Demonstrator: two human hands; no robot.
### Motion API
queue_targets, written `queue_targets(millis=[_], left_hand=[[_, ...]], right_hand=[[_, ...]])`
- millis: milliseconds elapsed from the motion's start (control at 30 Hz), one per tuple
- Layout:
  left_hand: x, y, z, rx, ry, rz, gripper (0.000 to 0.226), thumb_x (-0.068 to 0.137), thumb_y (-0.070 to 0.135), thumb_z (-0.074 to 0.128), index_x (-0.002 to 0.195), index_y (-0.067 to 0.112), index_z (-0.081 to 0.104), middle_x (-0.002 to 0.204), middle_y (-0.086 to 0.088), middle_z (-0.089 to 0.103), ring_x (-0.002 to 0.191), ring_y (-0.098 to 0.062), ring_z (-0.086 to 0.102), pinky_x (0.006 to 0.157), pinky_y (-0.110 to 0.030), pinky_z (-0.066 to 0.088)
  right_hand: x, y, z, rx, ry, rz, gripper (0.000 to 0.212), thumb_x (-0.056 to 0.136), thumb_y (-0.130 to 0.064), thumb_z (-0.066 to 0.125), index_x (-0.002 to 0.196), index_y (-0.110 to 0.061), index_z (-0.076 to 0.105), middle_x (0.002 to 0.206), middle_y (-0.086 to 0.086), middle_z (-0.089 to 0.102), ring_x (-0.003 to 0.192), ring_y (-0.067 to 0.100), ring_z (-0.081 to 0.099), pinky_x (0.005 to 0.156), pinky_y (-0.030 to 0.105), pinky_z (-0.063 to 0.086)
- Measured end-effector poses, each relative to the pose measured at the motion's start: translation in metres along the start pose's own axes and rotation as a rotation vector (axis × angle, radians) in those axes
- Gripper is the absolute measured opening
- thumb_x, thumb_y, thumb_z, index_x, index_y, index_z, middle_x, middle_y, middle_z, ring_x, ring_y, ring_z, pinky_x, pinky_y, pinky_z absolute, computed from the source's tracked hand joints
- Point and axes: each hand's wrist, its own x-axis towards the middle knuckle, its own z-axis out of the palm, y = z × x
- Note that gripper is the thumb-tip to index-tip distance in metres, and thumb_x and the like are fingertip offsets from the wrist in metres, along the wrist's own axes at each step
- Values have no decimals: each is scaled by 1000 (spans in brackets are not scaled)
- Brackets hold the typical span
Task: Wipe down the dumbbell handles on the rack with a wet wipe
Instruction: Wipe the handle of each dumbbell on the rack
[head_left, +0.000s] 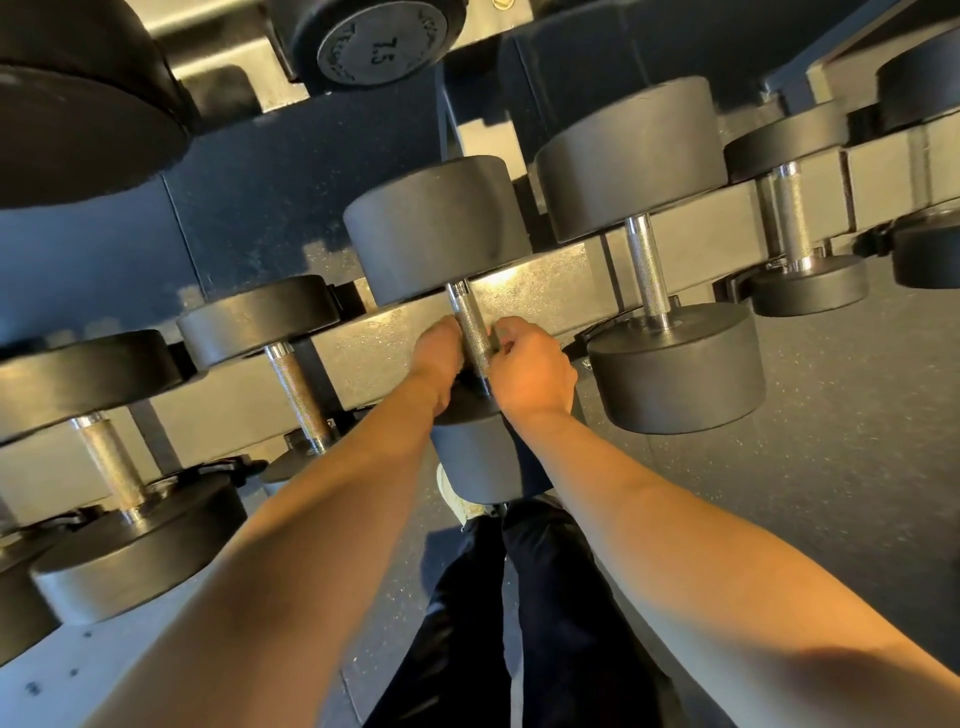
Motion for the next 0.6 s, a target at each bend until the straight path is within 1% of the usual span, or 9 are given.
queue_targets(millis=[67, 133, 233, 300, 367, 433, 533, 567, 600], left_hand=[[-2, -10, -2, 150, -43, -10, 33, 96, 28, 43, 88, 22, 74, 103, -7, 73, 100, -25, 65, 98, -37, 50], [-4, -15, -3, 230, -70, -30, 30, 96, 24, 42, 90, 18, 71, 102, -8, 71, 96, -25, 62, 93, -36, 50], [-9, -15, -9, 407, -123, -11, 24, 95, 10, 41, 86, 10, 64, 88, -11, 62, 79, -21, 53, 70, -29, 43], [-12, -18, -11, 492, -161, 6, 24, 92, 5, 45, 75, 13, 59, 79, -8, 58, 77, -22, 51, 64, -28, 38], [-16, -21, -12, 519, -159, 34, 27, 90, 4, 46, 67, 14, 55, 73, -5, 56, 76, -22, 50, 61, -27, 36], [-22, -21, -14, 530, -154, 48, 28, 90, 5, 46, 64, 15, 51, 68, -3, 52, 68, -19, 47, 56, -28, 33], [-34, -24, -24, 533, -163, 77, 32, 89, 6, 48, 60, 17, 40, 61, -1, 41, 58, -15, 36, 52, -29, 25], [-38, -26, -28, 538, -162, 87, 31, 88, 6, 48, 60, 17, 38, 61, -3, 39, 58, -17, 35, 53, -29, 24], [-41, -29, -32, 546, -165, 98, 30, 88, 7, 48, 61, 16, 38, 62, -6, 40, 60, -19, 36, 56, -30, 25]], right_hand=[[2, 2, 2, 27, 0, 15, 32, 94, -8, 52, 117, -24, 68, 109, -1, 67, 95, 22, 65, 79, 40, 55], [3, 5, 3, 41, 5, 23, 35, 93, -4, 52, 117, -23, 68, 109, 0, 68, 95, 21, 65, 77, 36, 53], [2, 5, 5, 11, 12, 21, 27, 89, 2, 47, 90, -20, 63, 89, 0, 63, 79, 22, 60, 63, 33, 47], [1, 3, 5, 1, 8, 24, 27, 88, 2, 44, 79, -22, 53, 80, -4, 55, 72, 20, 55, 59, 32, 43], [1, 3, 6, 2, 11, 21, 25, 88, 1, 44, 75, -19, 53, 75, -3, 57, 70, 21, 58, 58, 37, 48], [1, 4, 7, 17, 22, 17, 24, 88, 0, 45, 78, -17, 60, 78, -1, 62, 73, 22, 62, 63, 40, 54], [-1, 6, 7, 40, 22, 24, 28, 87, -2, 44, 79, -22, 62, 79, -7, 60, 74, 21, 56, 66, 31, 45], [-2, 5, 7, 50, 19, 28, 30, 89, -3, 44, 82, -22, 65, 81, -7, 61, 76, 21, 56, 68, 31, 44], [-2, 5, 6, 61, 18, 34, 31, 91, -5, 45, 93, -23, 70, 89, -6, 67, 83, 21, 60, 73, 31, 46]])
